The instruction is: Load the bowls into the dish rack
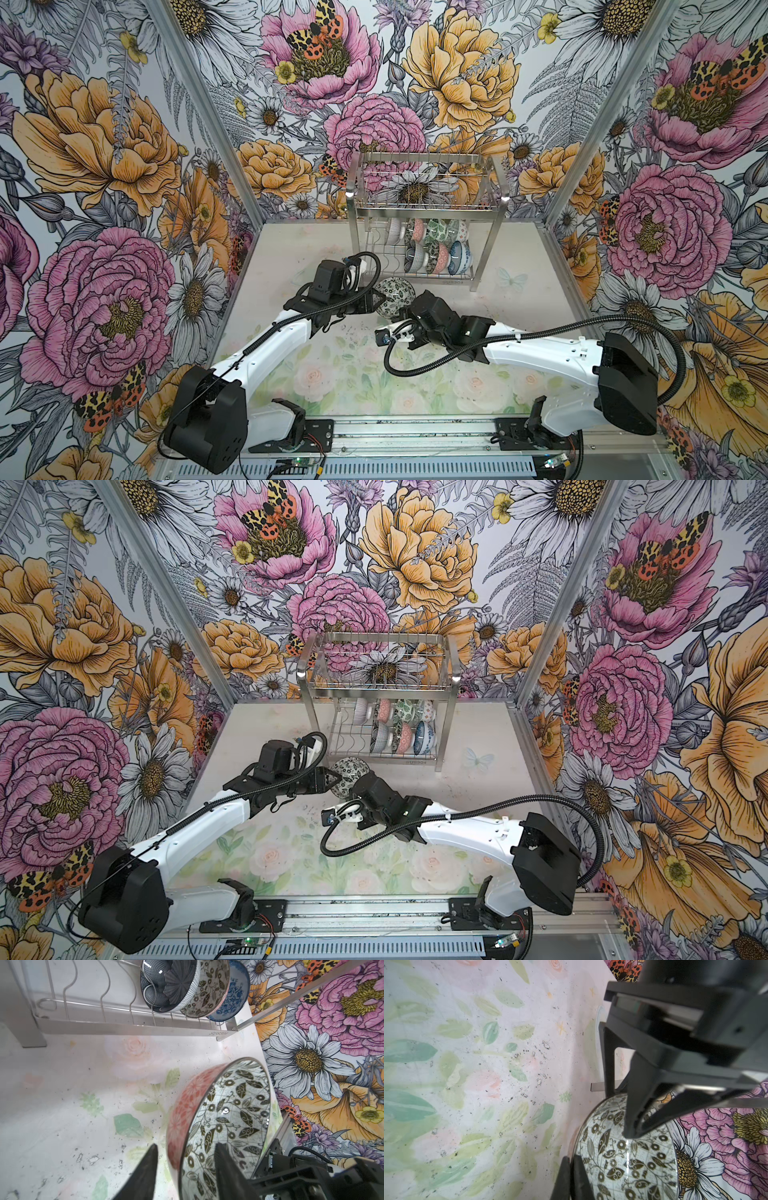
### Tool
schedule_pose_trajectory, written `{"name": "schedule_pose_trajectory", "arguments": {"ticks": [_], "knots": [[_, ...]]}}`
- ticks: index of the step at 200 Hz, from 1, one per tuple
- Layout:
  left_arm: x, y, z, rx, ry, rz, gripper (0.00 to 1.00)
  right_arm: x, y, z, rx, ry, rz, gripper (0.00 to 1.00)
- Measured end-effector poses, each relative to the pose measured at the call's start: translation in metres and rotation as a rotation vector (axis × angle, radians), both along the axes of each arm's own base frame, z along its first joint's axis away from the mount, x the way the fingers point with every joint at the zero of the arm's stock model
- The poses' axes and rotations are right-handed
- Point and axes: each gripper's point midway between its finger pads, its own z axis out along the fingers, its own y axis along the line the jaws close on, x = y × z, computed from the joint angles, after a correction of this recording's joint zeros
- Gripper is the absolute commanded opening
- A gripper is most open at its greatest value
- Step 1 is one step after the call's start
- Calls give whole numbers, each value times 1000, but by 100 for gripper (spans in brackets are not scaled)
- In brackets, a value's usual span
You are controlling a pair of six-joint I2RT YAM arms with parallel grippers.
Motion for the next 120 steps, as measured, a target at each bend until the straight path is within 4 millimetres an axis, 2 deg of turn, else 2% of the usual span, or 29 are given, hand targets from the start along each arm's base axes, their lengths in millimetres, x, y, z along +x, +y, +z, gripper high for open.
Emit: {"name": "schedule_pose_trajectory", "arguments": {"ticks": [11, 22, 39, 44, 49, 50, 55, 61, 81, 114, 120], "knots": [[0, 1, -2, 8, 7, 5, 15, 0, 0, 0, -2, -2, -1, 0], [2, 2, -2, 13, 10, 16, 0, -2, 1, 0, -3, -1, 11, 0], [5, 3, -3, 38, -4, 24, 0, -9, 9, 7, 17, -18, 38, 0], [6, 4, -3, 45, -6, 30, 0, -8, 9, 8, 22, -20, 31, 9], [6, 5, -4, 52, -5, 34, 0, -7, 8, 10, 28, -24, 21, 27], [6, 6, -4, 54, -6, 35, 0, -6, 8, 10, 31, -23, 15, 27], [7, 7, -5, 60, -5, 41, 0, -3, 7, 12, 38, -28, -1, 45], [7, 9, -6, 69, -4, 50, 0, 0, 6, 14, 49, -31, -23, 53], [11, 17, -4, 81, -17, 86, 0, 8, 0, 28, 119, -31, -105, 68], [16, 39, 19, 57, -105, 181, 0, 15, -27, 67, 358, 51, -293, 89], [17, 41, 24, 52, -127, 195, 0, 20, -33, 77, 421, 81, -345, 98]]}}
